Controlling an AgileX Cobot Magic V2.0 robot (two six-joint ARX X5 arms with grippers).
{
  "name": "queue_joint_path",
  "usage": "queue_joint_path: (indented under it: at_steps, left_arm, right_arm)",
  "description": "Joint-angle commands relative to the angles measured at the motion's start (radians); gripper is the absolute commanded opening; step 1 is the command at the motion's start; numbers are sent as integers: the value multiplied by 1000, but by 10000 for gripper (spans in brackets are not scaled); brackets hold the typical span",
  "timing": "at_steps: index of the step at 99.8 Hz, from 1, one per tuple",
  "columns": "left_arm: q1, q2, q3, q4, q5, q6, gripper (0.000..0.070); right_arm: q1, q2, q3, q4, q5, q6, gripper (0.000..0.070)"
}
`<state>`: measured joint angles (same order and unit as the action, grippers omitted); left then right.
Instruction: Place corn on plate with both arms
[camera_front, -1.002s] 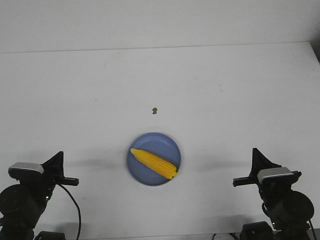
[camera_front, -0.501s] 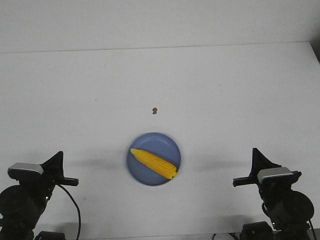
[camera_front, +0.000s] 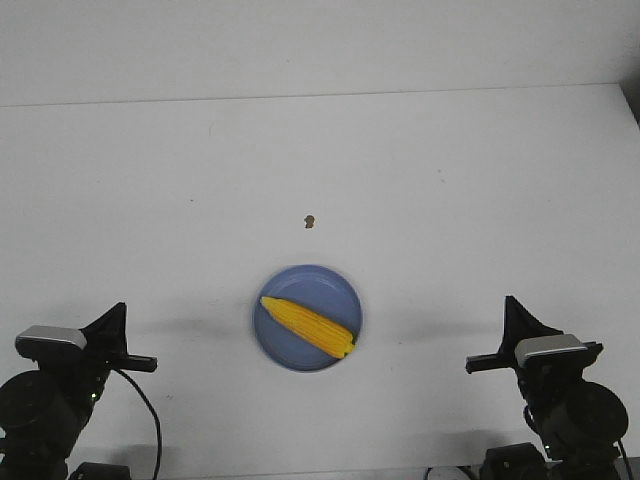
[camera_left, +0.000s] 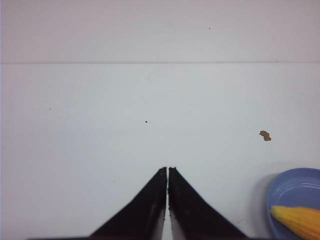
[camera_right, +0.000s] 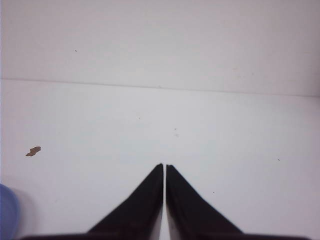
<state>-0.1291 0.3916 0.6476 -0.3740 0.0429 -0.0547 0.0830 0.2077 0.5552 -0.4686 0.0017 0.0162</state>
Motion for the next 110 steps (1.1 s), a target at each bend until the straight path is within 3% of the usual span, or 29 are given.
queue_joint_path:
  at_steps: [1, 11, 41, 59, 110]
  left_arm:
    - [-1, -2, 10, 11, -5, -5, 12]
    - [-1, -24, -6, 64, -73, 39, 12]
    - [31, -246, -309, 388, -70, 23, 12]
    - [67, -394, -458, 405, -69, 8, 12]
    - [70, -388, -574, 465, -61, 7, 13]
  right_arm:
    - [-1, -3, 1, 12, 2, 10, 13]
    - [-1, -3, 1, 12, 2, 10, 13]
    - [-1, -3, 1, 12, 2, 10, 13]
    - [-1, -3, 1, 12, 2, 10, 13]
    - [-1, -4, 1, 12, 2, 10, 13]
